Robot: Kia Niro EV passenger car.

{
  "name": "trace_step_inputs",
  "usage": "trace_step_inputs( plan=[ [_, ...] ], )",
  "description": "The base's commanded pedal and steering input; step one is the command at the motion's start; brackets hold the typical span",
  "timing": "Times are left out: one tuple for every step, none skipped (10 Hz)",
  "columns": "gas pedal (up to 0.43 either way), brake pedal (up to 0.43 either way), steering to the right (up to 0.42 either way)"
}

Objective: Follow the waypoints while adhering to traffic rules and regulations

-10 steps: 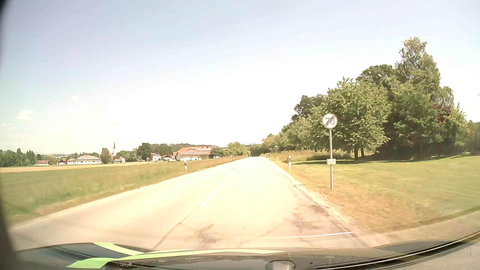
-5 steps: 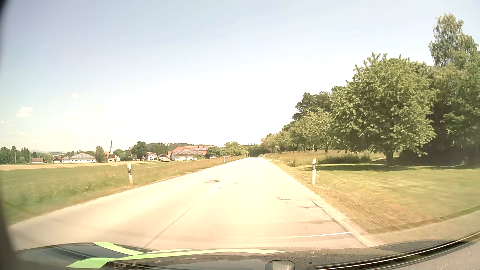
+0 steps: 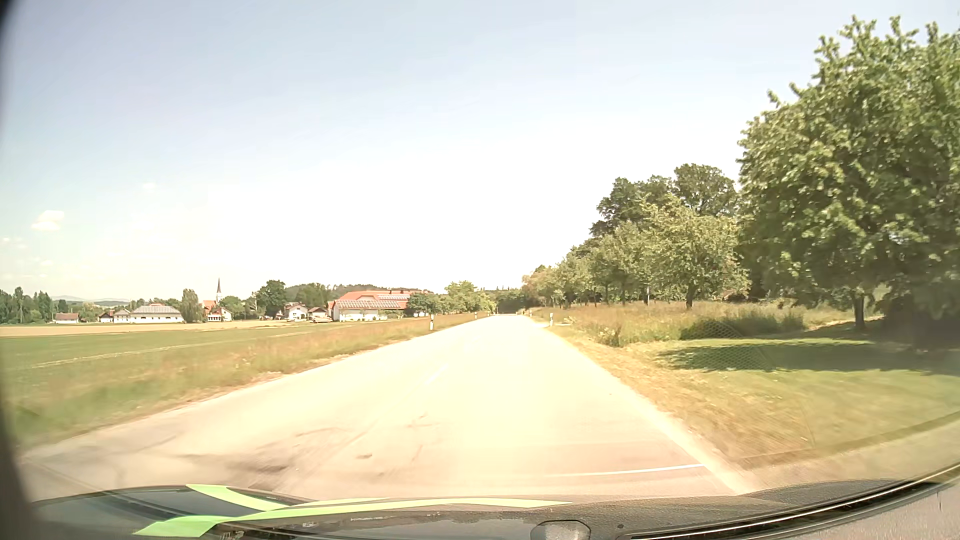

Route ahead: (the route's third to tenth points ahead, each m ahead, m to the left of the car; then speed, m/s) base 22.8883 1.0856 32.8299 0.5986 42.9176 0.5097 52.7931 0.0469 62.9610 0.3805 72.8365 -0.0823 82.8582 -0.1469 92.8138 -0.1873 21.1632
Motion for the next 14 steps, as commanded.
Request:
trace_step_inputs(
  plan=[
    [0.240, 0.000, 0.000],
    [0.260, 0.000, 0.000],
    [0.268, 0.000, 0.000],
    [0.299, 0.000, 0.000],
    [0.299, 0.000, 0.001],
    [0.299, 0.000, 0.001],
    [0.287, 0.000, 0.001],
    [0.260, 0.000, 0.001],
    [0.260, 0.000, 0.001],
    [0.260, 0.000, 0.001],
    [0.268, 0.000, 0.001],
    [0.268, 0.000, 0.001],
    [0.268, 0.000, 0.000],
    [0.268, 0.000, 0.000]
  ],
)
